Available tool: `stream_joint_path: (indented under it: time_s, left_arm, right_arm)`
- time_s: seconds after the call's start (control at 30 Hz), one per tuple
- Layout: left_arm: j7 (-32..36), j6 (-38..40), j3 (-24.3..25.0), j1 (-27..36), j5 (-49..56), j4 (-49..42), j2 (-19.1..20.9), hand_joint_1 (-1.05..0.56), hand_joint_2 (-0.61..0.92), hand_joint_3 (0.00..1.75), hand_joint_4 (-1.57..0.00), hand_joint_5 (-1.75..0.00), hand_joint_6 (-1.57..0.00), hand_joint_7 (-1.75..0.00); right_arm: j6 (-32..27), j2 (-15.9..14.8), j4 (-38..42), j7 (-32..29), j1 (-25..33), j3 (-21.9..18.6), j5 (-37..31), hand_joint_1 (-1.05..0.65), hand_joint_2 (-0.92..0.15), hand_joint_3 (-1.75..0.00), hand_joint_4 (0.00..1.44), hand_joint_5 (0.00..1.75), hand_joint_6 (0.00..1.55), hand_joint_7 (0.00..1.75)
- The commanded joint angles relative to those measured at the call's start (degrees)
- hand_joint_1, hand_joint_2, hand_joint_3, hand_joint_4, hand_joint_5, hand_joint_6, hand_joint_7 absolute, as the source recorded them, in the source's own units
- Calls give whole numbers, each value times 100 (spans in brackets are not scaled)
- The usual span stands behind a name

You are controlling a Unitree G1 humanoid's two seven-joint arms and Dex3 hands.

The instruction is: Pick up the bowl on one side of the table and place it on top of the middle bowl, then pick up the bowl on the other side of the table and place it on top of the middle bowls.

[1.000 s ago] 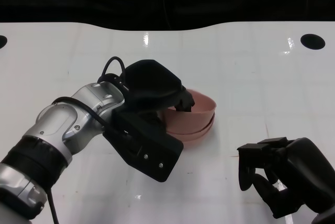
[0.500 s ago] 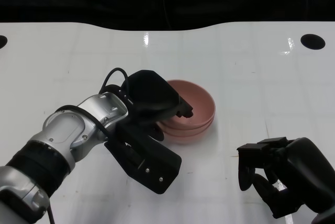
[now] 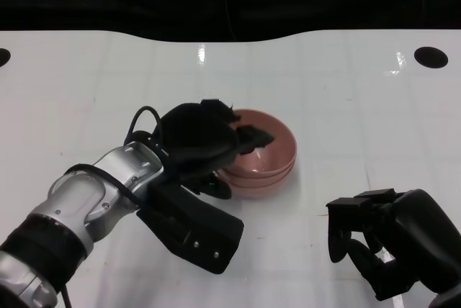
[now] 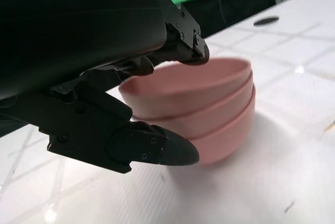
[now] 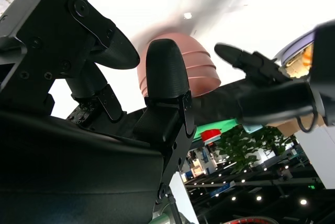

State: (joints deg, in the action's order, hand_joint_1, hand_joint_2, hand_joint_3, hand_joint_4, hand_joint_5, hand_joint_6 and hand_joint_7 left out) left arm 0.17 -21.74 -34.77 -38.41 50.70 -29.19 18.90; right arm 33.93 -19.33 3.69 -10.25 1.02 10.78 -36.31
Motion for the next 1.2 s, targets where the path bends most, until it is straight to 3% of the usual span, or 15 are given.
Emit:
stream_joint_path:
  time_s: [0.03, 0.13, 0.2, 0.53, 0.73, 0.9, 0.97, 1.07, 1.13, 1.2]
  left_arm:
    - [-210, -41, 281, 186, -377, 368, 172, -70, 92, 39, -14, -20, -22, 0]
    - [-293, -133, 504, 319, -672, 656, 285, -68, 92, 39, -14, -23, -23, -1]
    - [-373, -160, 634, 398, -827, 819, 356, -67, 92, 38, -3, -44, -23, -1]
    - [-472, -475, 1425, 1036, -1652, 1516, 696, -56, 92, 28, 0, -73, -32, -5]
    - [-368, -1081, 1942, 1563, -2305, 1615, 851, -51, 92, 25, -22, -91, -51, -14]
    - [-545, -1453, 2479, 2360, -3409, 1859, 788, -44, 92, 25, -39, -103, -66, -22]
    - [-661, -1547, 2580, 2549, -3781, 1898, 735, -38, 92, 23, -42, -117, -60, -51]
    - [-772, -1596, 2698, 2814, -4113, 1960, 668, -37, 92, 23, -43, -121, -55, -65]
    - [-852, -1565, 2821, 3181, -4484, 2082, 586, -33, 92, 23, -48, -118, -50, -93]
    - [-952, -1449, 2914, 3472, -4743, 2261, 520, -29, 92, 24, -51, -118, -50, -100]
  right_arm:
    - [53, -122, 14, -23, 80, -39, 40, -7, -15, -158, 95, 175, 84, 153]
    - [72, -118, 44, -57, 70, -33, 25, -7, -15, -160, 96, 175, 85, 153]
    - [75, -110, 56, -41, 58, -27, 64, -7, -14, -161, 96, 175, 85, 152]
    - [51, -133, 71, 11, 35, -28, 88, -7, -15, -160, 95, 175, 85, 152]
    - [27, -125, 83, -13, 15, -19, 55, -7, -15, -159, 95, 175, 84, 154]
    - [26, -134, 81, 24, 16, -23, 130, -7, -15, -159, 95, 175, 84, 154]
    - [43, -142, 91, 17, 12, -21, 138, -6, -15, -159, 95, 175, 84, 154]
    - [50, -156, 94, 21, 10, -23, 154, -6, -15, -159, 95, 175, 84, 154]
    - [61, -174, 98, 29, 8, -28, 168, -6, -15, -159, 95, 175, 83, 154]
    - [76, -194, 107, 9, 3, -29, 140, -6, -16, -159, 95, 175, 83, 154]
